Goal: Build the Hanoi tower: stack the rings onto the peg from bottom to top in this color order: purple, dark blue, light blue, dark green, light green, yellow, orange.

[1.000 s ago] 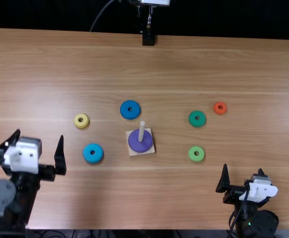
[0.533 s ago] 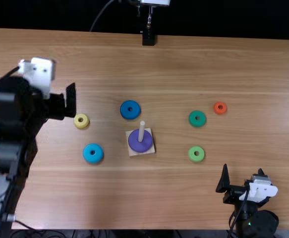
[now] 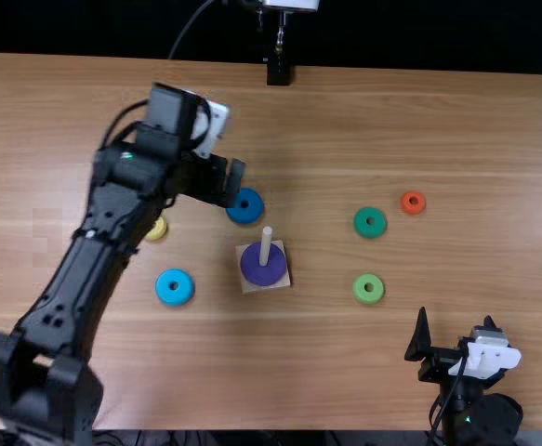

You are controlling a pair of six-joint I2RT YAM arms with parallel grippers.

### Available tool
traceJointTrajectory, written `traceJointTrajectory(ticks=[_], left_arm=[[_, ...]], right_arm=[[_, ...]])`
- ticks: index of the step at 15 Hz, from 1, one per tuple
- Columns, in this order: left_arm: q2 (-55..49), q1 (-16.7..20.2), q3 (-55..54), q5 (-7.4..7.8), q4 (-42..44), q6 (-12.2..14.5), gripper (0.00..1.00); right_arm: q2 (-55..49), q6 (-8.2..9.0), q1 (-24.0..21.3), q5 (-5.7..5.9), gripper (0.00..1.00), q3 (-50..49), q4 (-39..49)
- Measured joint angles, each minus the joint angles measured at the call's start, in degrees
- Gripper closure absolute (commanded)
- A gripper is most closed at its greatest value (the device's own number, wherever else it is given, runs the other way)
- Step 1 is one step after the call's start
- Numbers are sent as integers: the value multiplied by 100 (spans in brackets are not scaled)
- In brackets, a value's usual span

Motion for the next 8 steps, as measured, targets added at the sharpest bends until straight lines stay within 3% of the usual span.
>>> traceJointTrajectory(ticks=[2,8], left_arm=[[660,-269,164,0,-37,2,0],[1602,-350,577,-2,-33,0,0]], right_arm=[[0,0,0,-2,0,-2,2],[0,0,0,0,0,0,-2]])
